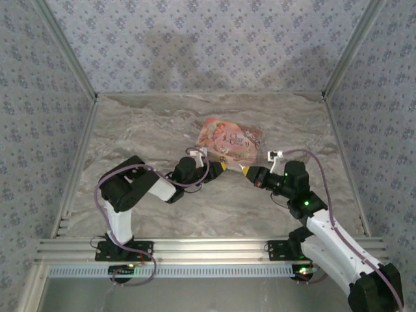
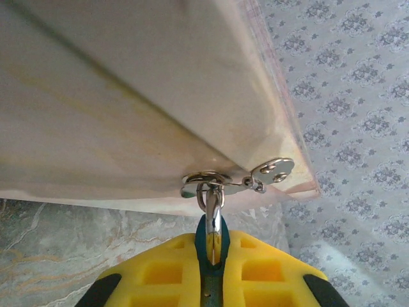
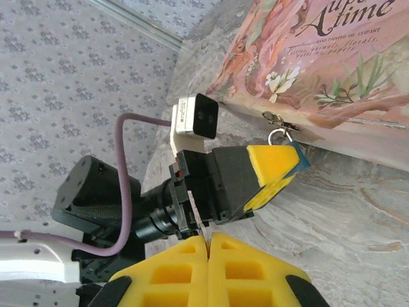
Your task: Unlock the padlock with the key
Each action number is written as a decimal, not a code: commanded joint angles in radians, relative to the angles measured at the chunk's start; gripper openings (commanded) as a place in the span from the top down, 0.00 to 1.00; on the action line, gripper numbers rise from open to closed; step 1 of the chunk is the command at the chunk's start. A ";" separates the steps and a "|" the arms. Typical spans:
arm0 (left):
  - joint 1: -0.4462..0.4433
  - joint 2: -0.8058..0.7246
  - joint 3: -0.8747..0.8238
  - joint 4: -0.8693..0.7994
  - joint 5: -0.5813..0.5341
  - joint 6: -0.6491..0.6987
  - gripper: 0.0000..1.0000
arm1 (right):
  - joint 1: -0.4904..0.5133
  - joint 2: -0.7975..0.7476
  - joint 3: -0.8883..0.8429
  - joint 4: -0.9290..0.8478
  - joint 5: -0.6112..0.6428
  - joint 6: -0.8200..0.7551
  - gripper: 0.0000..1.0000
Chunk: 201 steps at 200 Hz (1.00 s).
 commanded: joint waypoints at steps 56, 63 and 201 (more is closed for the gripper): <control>-0.005 -0.048 0.047 0.097 0.006 -0.026 0.95 | -0.010 -0.038 -0.024 0.145 0.022 0.261 1.00; -0.003 -0.046 0.049 0.102 0.012 -0.031 0.95 | -0.010 -0.039 -0.036 0.145 0.028 0.277 1.00; -0.003 -0.085 0.064 0.091 0.035 -0.081 0.95 | 0.051 0.019 -0.263 0.364 0.170 0.375 1.00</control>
